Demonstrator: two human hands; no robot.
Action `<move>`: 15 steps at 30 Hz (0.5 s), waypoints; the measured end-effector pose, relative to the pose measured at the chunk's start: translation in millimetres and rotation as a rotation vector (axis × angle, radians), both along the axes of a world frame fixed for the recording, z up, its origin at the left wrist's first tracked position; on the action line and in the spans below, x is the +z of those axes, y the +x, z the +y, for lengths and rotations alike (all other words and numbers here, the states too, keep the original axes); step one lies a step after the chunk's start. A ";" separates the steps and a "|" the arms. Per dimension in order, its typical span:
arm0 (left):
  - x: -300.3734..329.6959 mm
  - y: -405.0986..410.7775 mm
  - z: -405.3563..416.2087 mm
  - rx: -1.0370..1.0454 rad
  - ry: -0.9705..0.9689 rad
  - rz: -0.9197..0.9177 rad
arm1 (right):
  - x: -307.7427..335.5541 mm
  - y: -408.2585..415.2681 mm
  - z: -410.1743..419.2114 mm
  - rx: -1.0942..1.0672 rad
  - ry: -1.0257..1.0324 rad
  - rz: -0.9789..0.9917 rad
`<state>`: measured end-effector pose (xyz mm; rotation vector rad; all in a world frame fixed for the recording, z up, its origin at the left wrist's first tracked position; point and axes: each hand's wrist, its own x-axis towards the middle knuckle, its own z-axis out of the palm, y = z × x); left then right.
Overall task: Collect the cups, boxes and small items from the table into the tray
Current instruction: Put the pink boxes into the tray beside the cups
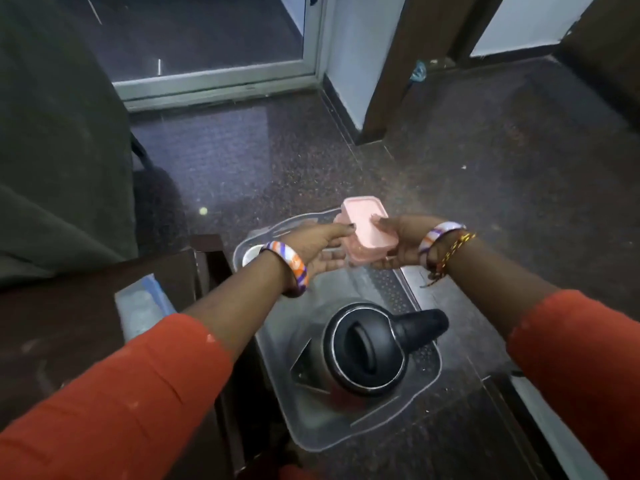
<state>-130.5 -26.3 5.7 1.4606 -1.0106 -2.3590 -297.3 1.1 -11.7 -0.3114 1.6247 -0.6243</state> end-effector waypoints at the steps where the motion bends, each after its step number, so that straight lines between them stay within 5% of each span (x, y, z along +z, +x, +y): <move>1: -9.1 -4.0 0.8 -0.006 0.022 -0.037 | -17.6 -5.0 2.5 -0.024 0.019 -0.029; 15: -57.6 -13.1 -1.0 -0.133 0.048 -0.297 | -104.1 14.4 -25.8 -0.002 -0.098 0.118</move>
